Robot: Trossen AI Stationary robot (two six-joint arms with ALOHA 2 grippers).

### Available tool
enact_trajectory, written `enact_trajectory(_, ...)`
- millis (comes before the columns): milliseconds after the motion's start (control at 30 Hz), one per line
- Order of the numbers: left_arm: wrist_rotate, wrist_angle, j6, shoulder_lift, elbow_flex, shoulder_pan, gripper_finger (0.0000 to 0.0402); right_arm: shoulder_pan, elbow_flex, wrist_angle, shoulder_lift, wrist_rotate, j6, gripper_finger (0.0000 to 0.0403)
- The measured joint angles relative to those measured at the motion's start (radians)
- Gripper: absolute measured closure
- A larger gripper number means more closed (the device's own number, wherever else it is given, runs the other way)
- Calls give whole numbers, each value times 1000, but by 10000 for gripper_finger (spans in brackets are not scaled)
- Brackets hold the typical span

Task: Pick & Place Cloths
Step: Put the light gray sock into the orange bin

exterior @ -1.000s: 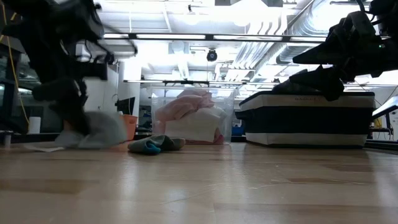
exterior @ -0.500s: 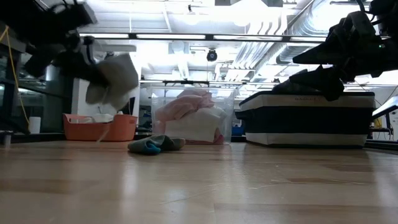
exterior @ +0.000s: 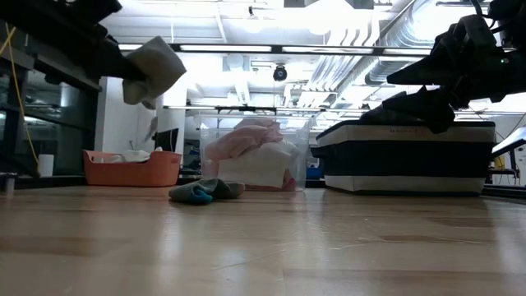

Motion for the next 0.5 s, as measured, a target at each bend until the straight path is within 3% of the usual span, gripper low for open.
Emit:
enact_trajectory(200, 30, 0, -86, -57, 0, 206, 400, 0, 0, 0, 0, 0, 0, 133)
enact_trajectory(500, 268, 4, -102, -50, 22, 622, 400, 0, 0, 0, 0, 0, 0, 133)
